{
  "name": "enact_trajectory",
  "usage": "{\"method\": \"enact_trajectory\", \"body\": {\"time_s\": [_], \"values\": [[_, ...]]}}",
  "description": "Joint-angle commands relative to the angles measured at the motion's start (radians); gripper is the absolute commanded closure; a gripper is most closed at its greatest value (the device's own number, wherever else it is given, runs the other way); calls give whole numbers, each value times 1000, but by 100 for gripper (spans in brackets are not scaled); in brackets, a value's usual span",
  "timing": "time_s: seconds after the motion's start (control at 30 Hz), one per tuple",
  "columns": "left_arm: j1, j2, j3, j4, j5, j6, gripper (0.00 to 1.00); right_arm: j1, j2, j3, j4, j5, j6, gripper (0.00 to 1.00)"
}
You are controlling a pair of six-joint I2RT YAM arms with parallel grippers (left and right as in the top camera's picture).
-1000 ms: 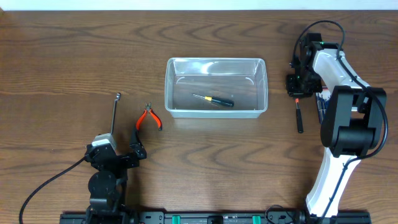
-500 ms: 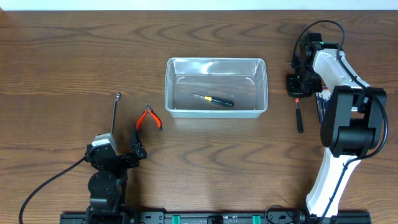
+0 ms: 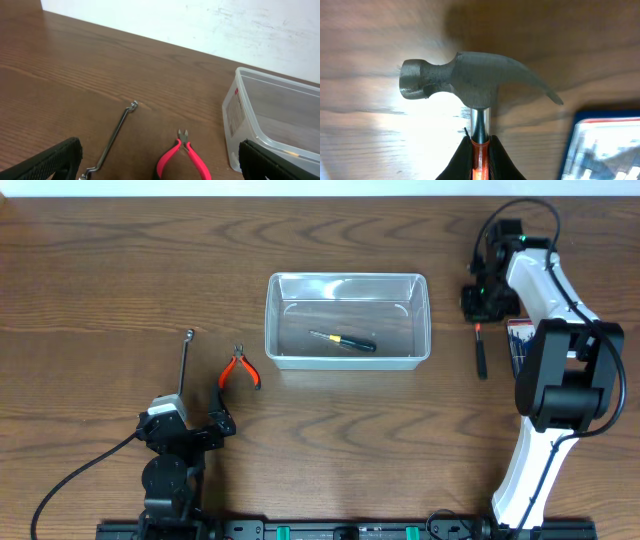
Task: Pack container
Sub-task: 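Lift the hammer and carry it over the clear container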
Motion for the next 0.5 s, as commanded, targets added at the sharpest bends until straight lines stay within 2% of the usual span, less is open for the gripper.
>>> {"method": "enact_trajectory", "body": {"time_s": [0.0, 0.17, 0.47], "values": [[-5, -6, -25, -11, -8, 13, 2, 8, -1, 102, -28, -26, -31, 99], [-5, -6, -25, -11, -8, 13, 2, 17, -1, 222, -90, -27, -80, 99], [-5, -6, -25, -11, -8, 13, 2, 81, -1, 425, -196, -90, -306, 99]]}}
